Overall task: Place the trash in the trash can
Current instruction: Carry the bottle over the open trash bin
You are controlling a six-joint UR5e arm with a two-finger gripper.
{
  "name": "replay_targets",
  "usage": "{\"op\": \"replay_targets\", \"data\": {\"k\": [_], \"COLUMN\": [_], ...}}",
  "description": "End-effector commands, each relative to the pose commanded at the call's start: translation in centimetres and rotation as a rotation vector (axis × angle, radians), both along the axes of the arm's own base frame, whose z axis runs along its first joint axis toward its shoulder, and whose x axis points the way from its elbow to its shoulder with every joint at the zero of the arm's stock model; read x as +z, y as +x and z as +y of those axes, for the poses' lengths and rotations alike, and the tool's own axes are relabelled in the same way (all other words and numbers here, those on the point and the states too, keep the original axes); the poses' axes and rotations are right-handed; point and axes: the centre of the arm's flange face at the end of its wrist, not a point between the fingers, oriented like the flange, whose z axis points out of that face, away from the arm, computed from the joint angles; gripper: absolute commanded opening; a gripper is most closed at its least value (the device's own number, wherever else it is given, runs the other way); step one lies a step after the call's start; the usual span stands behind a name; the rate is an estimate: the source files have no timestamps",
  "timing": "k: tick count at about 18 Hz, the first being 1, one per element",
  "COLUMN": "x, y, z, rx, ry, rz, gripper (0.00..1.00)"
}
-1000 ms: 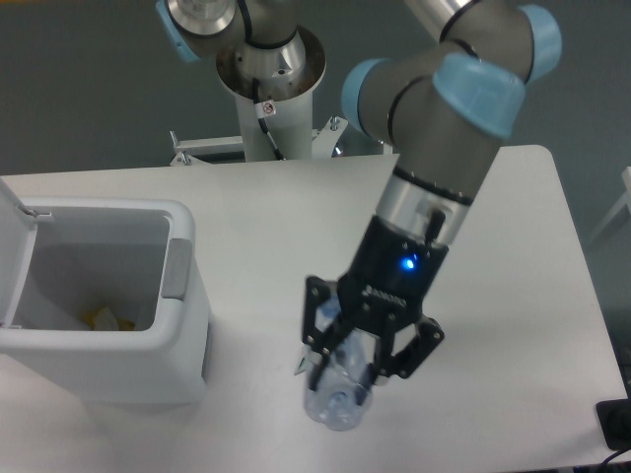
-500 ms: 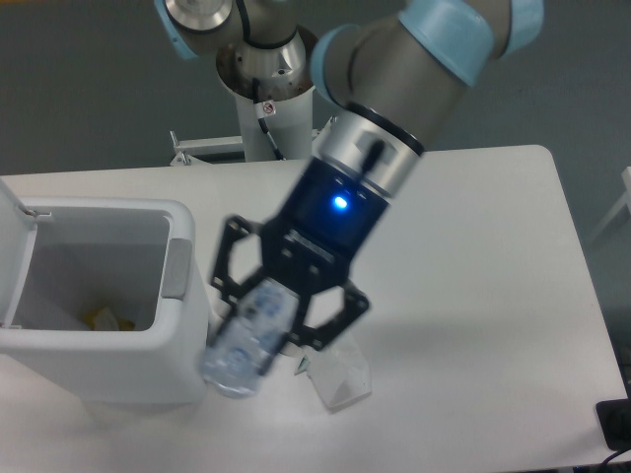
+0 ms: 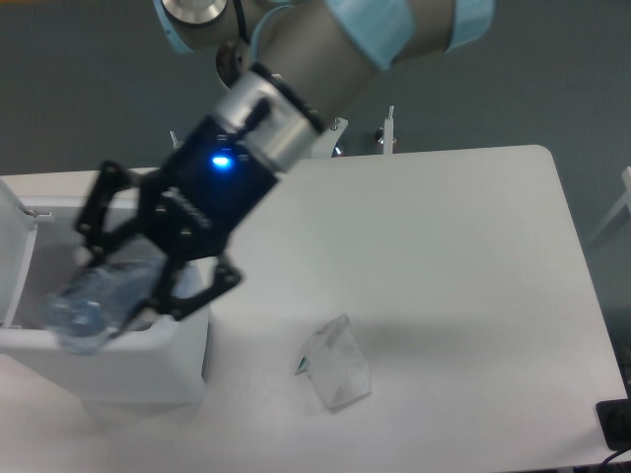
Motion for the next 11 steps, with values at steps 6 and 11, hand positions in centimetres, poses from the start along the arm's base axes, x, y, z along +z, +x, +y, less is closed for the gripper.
{"op": "replay_targets", "data": {"k": [6, 11], "x": [-3.0, -5.2], "y": [1.2, 1.7], "z": [0.1, -0.6], "rx": [-0.011, -0.038], "ry": [-0.05, -0.051], "rz": [-0.019, 0.011], "gripper": [0.57, 0.78]}}
